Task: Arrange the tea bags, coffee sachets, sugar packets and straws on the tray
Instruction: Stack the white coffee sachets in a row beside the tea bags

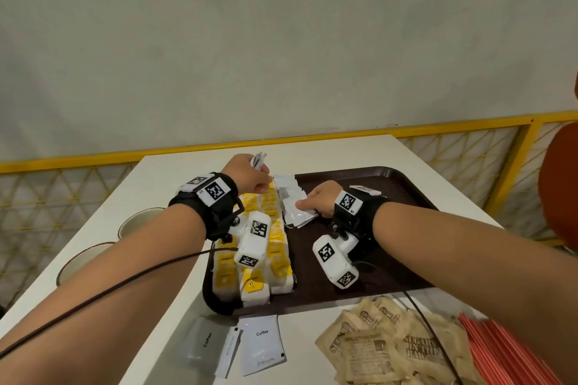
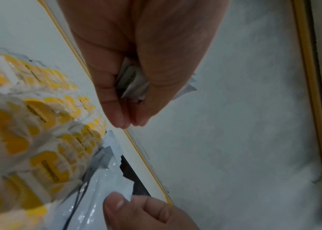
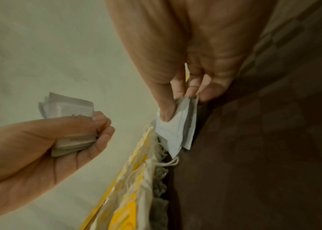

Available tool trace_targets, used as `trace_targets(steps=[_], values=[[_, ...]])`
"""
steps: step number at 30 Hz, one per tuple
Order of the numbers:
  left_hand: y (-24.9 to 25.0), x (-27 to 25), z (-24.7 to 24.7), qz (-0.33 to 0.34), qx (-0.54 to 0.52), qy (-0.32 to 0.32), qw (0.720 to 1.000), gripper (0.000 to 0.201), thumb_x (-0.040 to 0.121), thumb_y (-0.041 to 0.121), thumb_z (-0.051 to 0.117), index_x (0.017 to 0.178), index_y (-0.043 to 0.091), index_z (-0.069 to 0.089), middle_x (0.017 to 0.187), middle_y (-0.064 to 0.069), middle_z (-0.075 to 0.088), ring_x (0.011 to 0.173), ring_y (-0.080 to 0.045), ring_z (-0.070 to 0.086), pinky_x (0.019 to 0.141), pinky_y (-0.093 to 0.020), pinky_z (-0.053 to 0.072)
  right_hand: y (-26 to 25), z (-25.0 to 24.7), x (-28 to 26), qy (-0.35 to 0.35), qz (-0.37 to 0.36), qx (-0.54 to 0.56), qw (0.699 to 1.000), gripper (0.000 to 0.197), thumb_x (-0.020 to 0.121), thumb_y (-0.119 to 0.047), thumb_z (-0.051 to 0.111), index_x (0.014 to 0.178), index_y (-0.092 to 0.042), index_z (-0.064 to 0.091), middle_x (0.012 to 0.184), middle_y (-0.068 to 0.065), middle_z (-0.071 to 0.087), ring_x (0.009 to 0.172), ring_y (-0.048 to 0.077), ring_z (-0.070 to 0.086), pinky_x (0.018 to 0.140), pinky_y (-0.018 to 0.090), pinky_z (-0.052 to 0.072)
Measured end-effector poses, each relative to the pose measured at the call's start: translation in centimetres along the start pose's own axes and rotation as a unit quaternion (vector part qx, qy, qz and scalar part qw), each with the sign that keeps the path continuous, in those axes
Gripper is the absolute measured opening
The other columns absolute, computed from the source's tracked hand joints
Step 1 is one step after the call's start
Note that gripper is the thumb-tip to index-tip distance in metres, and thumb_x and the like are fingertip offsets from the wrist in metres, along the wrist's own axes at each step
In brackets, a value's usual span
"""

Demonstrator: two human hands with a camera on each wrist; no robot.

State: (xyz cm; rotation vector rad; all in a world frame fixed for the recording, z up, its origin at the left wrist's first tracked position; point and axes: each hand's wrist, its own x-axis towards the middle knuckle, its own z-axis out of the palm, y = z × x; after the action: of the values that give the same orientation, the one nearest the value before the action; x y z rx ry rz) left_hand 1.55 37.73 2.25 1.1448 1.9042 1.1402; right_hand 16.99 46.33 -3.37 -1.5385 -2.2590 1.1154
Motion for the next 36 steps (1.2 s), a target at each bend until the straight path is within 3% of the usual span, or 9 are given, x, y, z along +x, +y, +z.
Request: trace_targets(steps=[2, 4, 9, 13, 16, 20, 29, 32, 36], values=[[-0.3, 0.1, -0.1, -0.004, 0.004, 0.0, 1.0, 0.018, 0.084, -0.008, 0.062, 0.076, 0.006, 0.052, 0.078, -0.016, 0.056, 0.072, -0.029, 0.057, 0.08, -0.041, 0.055, 0.1, -0.2, -0.3, -0.01, 0.001, -0.023, 1.0, 0.032, 0.084, -0.041, 0.069, 0.083, -0.009, 0.067, 0.077, 0.008, 0.057, 0.073, 0.023, 0.051, 0.071, 0.031, 0.042], [-0.5, 0.1, -0.2, -0.007, 0.008, -0.001, 1.0, 0.018, 0.084, -0.008, 0.061, 0.076, 0.006, 0.052, 0.078, -0.015, 0.056, 0.073, -0.029, 0.056, 0.081, -0.042, 0.054, 0.3, -0.3, -0.4, -0.018, -0.005, -0.011, 1.0, 0.03, 0.081, -0.036, 0.073, 0.091, -0.008, 0.071, 0.076, 0.007, 0.062, 0.069, 0.021, 0.056, 0.073, 0.033, 0.048], [-0.7, 0.2, -0.2, -0.004, -0.005, -0.003, 1.0, 0.02, 0.085, -0.01, 0.06, 0.075, 0.006, 0.051, 0.074, -0.013, 0.054, 0.064, -0.025, 0.055, 0.063, -0.029, 0.053, 0.6, -0.2, -0.7, -0.016, -0.021, 0.003, 1.0, 0.019, 0.074, -0.025, 0.08, 0.074, -0.018, 0.063, 0.073, 0.002, 0.065, 0.071, 0.018, 0.062, 0.082, 0.036, 0.055], [-1.0, 0.1, 0.0, -0.005, -0.008, -0.006, 1.0, 0.019, 0.085, -0.009, 0.061, 0.076, 0.005, 0.052, 0.075, -0.014, 0.055, 0.067, -0.027, 0.056, 0.074, -0.035, 0.055, 0.6, -0.5, -1.6, -0.032, -0.026, -0.001, 0.999, 0.028, 0.073, -0.026, 0.082, 0.081, -0.012, 0.059, 0.08, 0.006, 0.064, 0.075, 0.02, 0.062, 0.084, 0.038, 0.055], [-1.1, 0.1, -0.2, -0.008, -0.007, -0.001, 1.0, 0.017, 0.084, -0.008, 0.062, 0.077, 0.005, 0.053, 0.075, -0.015, 0.056, 0.068, -0.028, 0.057, 0.077, -0.038, 0.054, 0.4, -0.6, -2.2, -0.039, -0.024, 0.021, 0.999, 0.039, 0.068, -0.013, 0.086, 0.085, -0.016, 0.052, 0.083, 0.005, 0.06, 0.069, 0.019, 0.062, 0.073, 0.032, 0.057], [-1.1, 0.1, -0.2, -0.009, -0.007, 0.003, 1.0, 0.017, 0.084, -0.007, 0.063, 0.076, 0.005, 0.053, 0.075, -0.015, 0.058, 0.068, -0.028, 0.059, 0.079, -0.04, 0.055, 0.1, -0.5, -2.4, -0.039, -0.028, 0.024, 0.999, 0.037, 0.069, -0.004, 0.084, 0.079, -0.014, 0.049, 0.076, 0.009, 0.059, 0.07, 0.024, 0.062, 0.084, 0.043, 0.057], [-1.4, -0.1, -0.2, -0.004, -0.005, 0.001, 1.0, 0.018, 0.084, -0.008, 0.061, 0.075, 0.006, 0.053, 0.074, -0.013, 0.056, 0.071, -0.029, 0.057, 0.08, -0.039, 0.055, -0.4, -0.1, -2.1, -0.022, -0.041, 0.016, 0.999, 0.027, 0.074, -0.012, 0.081, 0.066, -0.011, 0.055, 0.077, 0.016, 0.066, 0.069, 0.025, 0.062, 0.084, 0.048, 0.057], [-1.5, 0.0, -0.4, -0.005, -0.006, 0.003, 1.0, 0.017, 0.084, -0.007, 0.062, 0.076, 0.005, 0.054, 0.076, -0.014, 0.057, 0.072, -0.029, 0.058, 0.079, -0.039, 0.055, -0.5, 0.0, -2.7, -0.034, -0.054, -0.015, 0.998, 0.04, 0.067, -0.018, 0.087, 0.076, -0.015, 0.048, 0.078, 0.005, 0.057, 0.07, 0.022, 0.061, 0.08, 0.041, 0.056], [-1.8, -0.1, -0.5, -0.006, -0.003, 0.002, 1.0, 0.017, 0.084, -0.006, 0.062, 0.076, 0.006, 0.054, 0.076, -0.014, 0.058, 0.07, -0.027, 0.059, 0.079, -0.038, 0.056, -0.7, 0.2, -2.9, -0.011, -0.072, -0.053, 0.996, 0.045, 0.062, -0.015, 0.089, 0.083, -0.019, 0.049, 0.086, 0.003, 0.057, 0.085, 0.026, 0.064, 0.083, 0.046, 0.056]])
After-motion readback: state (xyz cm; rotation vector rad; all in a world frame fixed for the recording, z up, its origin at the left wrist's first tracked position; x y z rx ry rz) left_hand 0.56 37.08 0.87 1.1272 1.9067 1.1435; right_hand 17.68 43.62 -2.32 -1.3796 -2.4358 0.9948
